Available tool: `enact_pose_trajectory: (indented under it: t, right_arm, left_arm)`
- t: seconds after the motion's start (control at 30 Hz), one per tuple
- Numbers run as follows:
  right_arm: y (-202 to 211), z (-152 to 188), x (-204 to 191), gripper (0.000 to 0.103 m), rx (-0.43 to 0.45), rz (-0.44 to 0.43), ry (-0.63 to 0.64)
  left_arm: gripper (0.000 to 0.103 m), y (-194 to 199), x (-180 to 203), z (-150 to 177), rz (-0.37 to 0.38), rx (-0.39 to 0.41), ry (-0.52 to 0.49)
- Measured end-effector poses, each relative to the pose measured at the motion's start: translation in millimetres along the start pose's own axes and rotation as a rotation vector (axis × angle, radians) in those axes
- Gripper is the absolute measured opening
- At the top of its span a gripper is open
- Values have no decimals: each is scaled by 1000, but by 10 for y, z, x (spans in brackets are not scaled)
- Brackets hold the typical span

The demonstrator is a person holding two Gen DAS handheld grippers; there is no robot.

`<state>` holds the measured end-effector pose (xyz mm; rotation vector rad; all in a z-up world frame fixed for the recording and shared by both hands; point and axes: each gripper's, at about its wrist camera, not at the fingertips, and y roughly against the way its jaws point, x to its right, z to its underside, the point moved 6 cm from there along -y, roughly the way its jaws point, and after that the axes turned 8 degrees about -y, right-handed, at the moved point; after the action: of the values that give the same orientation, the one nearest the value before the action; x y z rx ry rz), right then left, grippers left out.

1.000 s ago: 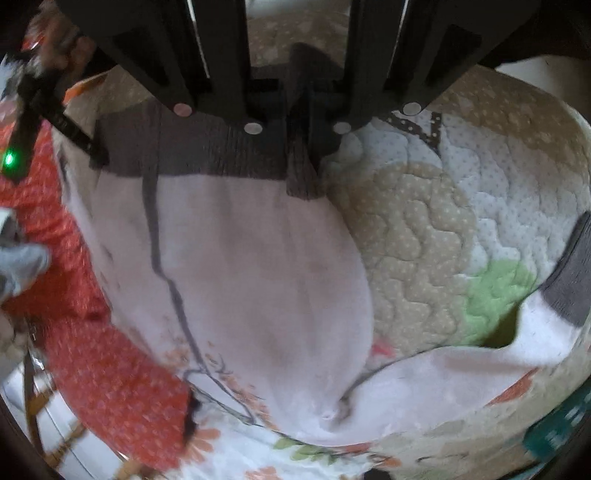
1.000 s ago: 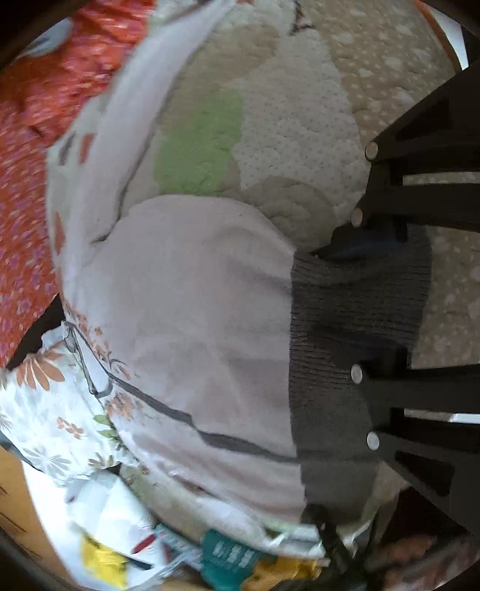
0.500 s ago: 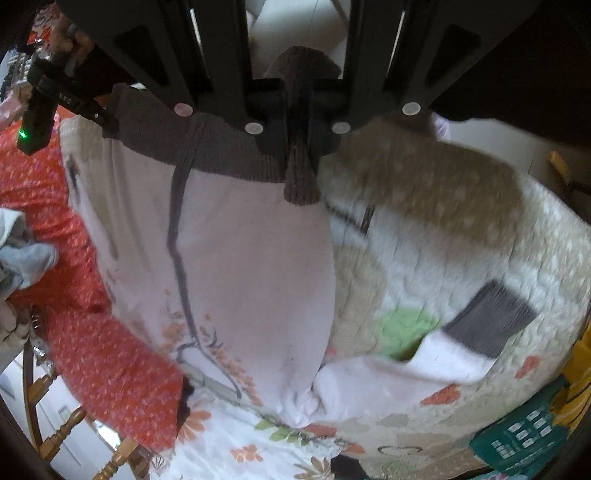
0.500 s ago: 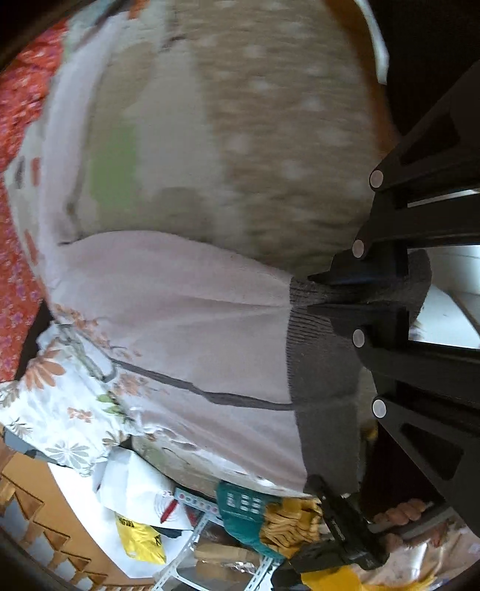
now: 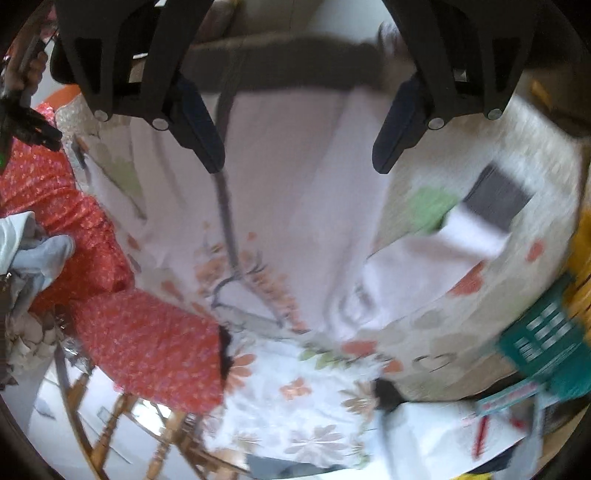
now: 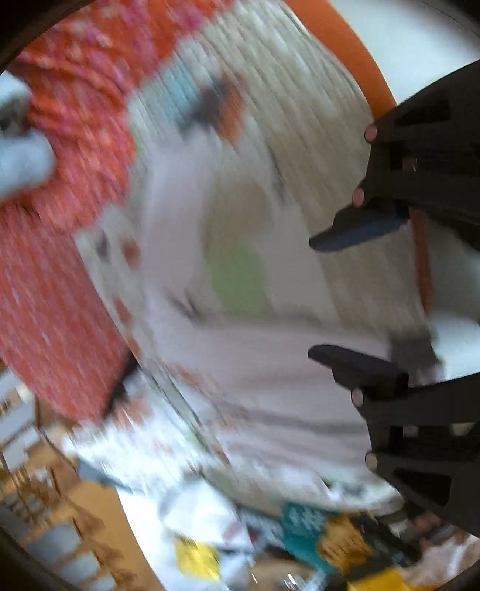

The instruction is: Fold small clothes

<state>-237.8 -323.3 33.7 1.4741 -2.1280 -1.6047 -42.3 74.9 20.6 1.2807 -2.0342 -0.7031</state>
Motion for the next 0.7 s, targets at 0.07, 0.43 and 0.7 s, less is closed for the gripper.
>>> enact_pose_trajectory:
  t: [0.07,0.43,0.7]
  right_arm:
    - [-57,-209,298,61,-2,36,-56]
    - [-583,-857,1231,61,40,400,7]
    - [-925,-1623,1825,49,66,992,142]
  left_arm:
    - [82,-231,78,-190,17,-4,-13]
    - [82,-1303,21,-447,-109,-107,-90]
    - [82,-1554,-53,-328,-36,-212,32]
